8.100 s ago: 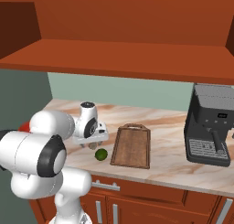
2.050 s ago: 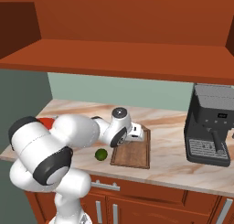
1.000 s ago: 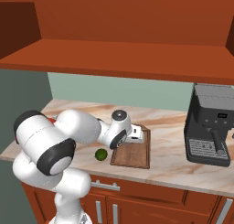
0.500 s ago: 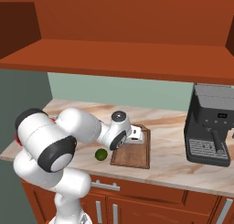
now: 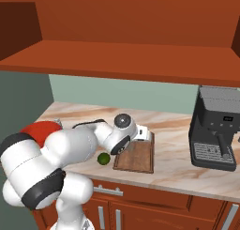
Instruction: Open the cabinet. Place the bowl and condiment on the counter. Then place the lime and garlic on the cutting board.
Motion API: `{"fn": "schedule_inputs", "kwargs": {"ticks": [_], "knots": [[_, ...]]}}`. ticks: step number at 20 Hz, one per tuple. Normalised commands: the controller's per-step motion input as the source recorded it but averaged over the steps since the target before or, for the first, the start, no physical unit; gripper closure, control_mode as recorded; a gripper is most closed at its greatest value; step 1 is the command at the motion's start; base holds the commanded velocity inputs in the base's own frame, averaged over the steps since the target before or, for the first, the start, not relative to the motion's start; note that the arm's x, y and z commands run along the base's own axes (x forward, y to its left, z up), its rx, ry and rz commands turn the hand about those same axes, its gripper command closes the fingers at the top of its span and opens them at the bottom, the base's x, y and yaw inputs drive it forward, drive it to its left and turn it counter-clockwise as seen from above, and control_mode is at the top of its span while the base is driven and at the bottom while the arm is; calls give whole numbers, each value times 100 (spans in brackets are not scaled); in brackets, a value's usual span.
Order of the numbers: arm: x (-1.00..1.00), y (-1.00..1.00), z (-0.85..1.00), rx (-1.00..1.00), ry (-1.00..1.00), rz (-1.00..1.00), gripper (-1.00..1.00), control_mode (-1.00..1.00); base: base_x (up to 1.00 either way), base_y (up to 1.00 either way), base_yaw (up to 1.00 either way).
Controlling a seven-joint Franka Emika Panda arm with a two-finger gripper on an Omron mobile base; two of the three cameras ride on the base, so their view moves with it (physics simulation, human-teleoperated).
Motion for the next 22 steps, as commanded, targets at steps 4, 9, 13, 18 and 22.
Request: {"fn": "schedule_inputs", "kwargs": {"ticks": [4,9,13,18,22], "knots": [[-33,0,82,0,-29,0,-100,-100,0,0,0],[-33,0,27,-1,-10,0,-100,-100,0,0,0],[-31,0,10,0,0,-2,-100,-100,0,0,0],[-37,0,42,0,7,-6,-100,-100,0,0,0],[-40,0,54,0,14,-8,-100,-100,0,0,0]]}}
